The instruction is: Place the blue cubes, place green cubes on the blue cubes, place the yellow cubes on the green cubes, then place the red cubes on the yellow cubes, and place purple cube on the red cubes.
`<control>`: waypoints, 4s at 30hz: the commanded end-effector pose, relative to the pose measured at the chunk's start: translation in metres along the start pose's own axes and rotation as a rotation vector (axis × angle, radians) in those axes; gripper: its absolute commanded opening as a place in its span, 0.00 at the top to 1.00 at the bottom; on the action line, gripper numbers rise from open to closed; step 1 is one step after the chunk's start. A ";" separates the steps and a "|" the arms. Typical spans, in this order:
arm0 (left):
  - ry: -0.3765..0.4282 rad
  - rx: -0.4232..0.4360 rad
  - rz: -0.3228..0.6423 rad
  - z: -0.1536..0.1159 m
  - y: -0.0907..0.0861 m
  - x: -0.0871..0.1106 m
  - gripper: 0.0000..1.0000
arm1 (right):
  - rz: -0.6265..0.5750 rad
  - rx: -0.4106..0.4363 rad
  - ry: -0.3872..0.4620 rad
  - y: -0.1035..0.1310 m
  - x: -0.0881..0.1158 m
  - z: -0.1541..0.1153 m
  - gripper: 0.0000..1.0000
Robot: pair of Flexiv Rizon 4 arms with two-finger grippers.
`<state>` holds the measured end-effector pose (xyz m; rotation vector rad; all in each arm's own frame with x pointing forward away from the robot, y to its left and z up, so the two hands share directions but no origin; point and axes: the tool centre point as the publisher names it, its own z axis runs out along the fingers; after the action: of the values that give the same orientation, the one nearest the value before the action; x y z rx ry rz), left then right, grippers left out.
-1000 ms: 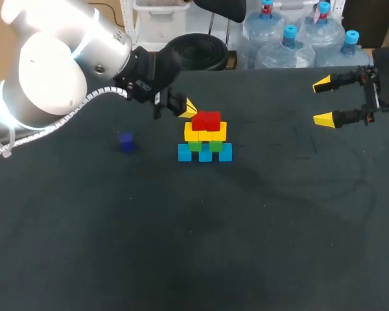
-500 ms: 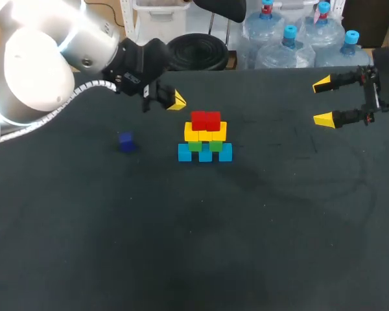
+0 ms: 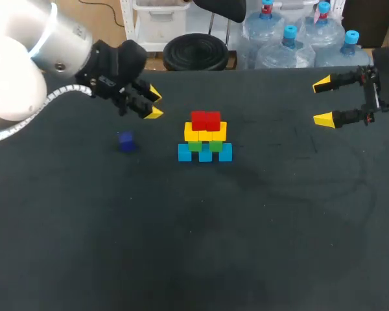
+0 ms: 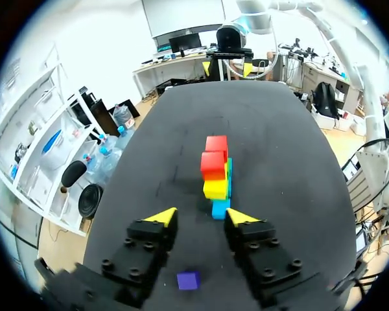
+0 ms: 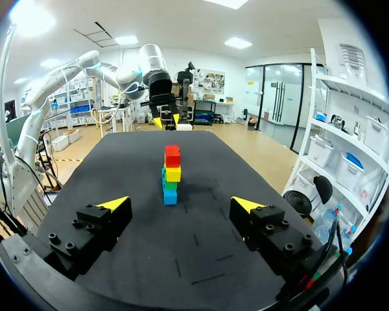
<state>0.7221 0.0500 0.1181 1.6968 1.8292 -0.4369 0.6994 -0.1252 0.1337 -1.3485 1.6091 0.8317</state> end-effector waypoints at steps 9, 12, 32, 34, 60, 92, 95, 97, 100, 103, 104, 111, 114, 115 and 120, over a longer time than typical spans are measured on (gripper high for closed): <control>-0.030 -0.096 -0.126 -0.021 -0.004 0.060 0.00 | -0.001 0.001 -0.001 0.000 0.000 0.001 0.00; -0.041 -0.103 -0.147 -0.021 -0.004 0.074 0.00 | -0.001 0.001 -0.001 0.000 0.000 0.001 0.00; -0.065 -0.099 -0.184 0.008 -0.002 0.123 0.08 | -0.001 0.001 -0.001 0.000 0.000 0.001 0.00; -0.068 -0.099 -0.186 0.011 0.000 0.125 0.08 | -0.001 0.001 -0.001 0.000 0.000 0.001 0.00; -0.078 -0.070 -0.212 0.040 0.014 0.141 0.31 | -0.001 0.001 -0.001 0.000 0.000 0.001 0.00; -0.098 -0.071 -0.191 0.025 0.013 0.117 1.00 | -0.001 0.001 -0.001 0.000 0.000 0.001 0.00; -0.086 -0.057 -0.151 0.013 0.010 0.102 1.00 | -0.001 0.001 -0.001 0.000 0.000 0.001 0.00; -0.077 -0.049 -0.127 0.004 0.008 0.091 1.00 | -0.001 0.001 -0.001 0.000 0.000 0.001 0.00; -0.071 -0.030 -0.106 -0.009 0.008 0.078 1.00 | -0.001 0.001 -0.001 0.000 0.000 0.001 0.00; -0.082 0.018 -0.065 -0.025 0.008 0.064 1.00 | -0.001 0.001 -0.001 0.000 0.000 0.001 0.00; -0.090 0.026 -0.047 -0.032 0.007 0.058 1.00 | -0.001 0.001 -0.001 0.000 0.000 0.001 0.00; -0.084 0.075 0.006 -0.055 0.008 0.024 1.00 | -0.001 0.001 -0.001 0.000 0.000 0.001 0.00; -0.087 0.090 0.044 -0.058 0.007 0.007 1.00 | -0.001 0.001 -0.001 0.000 0.000 0.001 0.00; -0.088 0.097 0.055 -0.058 0.007 0.001 1.00 | -0.001 0.001 -0.001 0.000 0.000 0.001 0.00; -0.097 0.130 0.104 -0.052 0.003 -0.026 1.00 | -0.001 0.001 -0.001 0.000 0.000 0.001 0.00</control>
<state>0.7072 0.0722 0.1717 1.7898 1.6621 -0.5838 0.6994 -0.1252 0.1337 -1.3485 1.6091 0.8318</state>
